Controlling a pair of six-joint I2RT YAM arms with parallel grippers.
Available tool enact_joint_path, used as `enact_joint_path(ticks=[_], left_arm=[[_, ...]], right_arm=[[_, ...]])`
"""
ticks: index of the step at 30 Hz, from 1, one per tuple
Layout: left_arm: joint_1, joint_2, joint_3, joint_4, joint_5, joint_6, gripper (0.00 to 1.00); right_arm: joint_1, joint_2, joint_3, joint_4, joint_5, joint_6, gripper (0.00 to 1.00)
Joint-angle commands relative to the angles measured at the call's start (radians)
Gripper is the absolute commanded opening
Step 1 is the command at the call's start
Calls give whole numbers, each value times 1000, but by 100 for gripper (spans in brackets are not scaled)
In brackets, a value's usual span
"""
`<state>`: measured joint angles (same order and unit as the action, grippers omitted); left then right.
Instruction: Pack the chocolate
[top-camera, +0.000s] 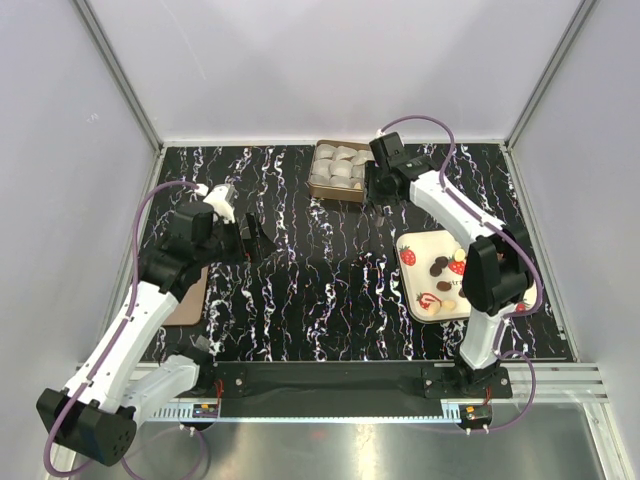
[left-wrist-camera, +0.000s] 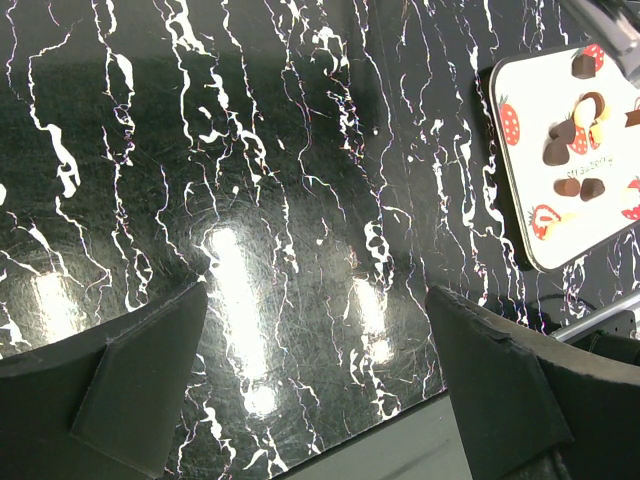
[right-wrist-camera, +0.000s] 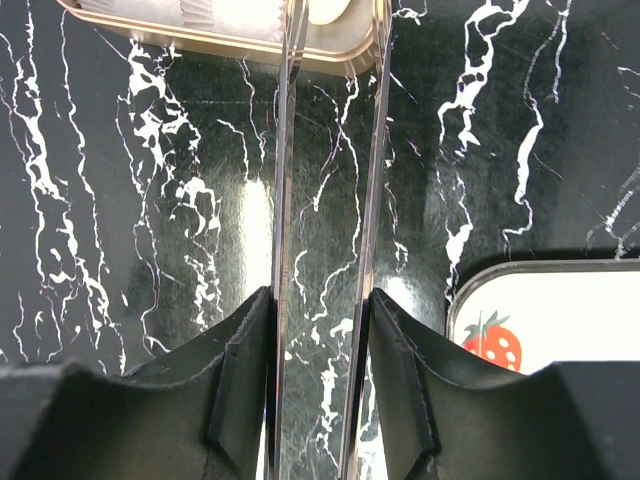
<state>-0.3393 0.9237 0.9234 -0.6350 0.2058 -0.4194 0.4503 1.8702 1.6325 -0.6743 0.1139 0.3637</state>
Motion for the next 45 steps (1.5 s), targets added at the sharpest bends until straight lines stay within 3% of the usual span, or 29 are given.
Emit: enact_joint_path(ticks=[1,10,19,29,45], left_arm=[[2,-25,37,24,3,4,99],[2,-59,22,20,1,1,99],[2,-95,-3,23,35,-19,99],[2,-157,-32,20,69,-25,99],[2,-183,-37,6,84,-19,99]], right_arm=[[-4,-85,62,-25,24,1,48],[-16,-255,79,-220,130,26,47],[-55,-459,-164,-378,213,173,48],[-88,-663,-496,-403,139,331,49],[-87,-744,-642,-384,90,397,52]])
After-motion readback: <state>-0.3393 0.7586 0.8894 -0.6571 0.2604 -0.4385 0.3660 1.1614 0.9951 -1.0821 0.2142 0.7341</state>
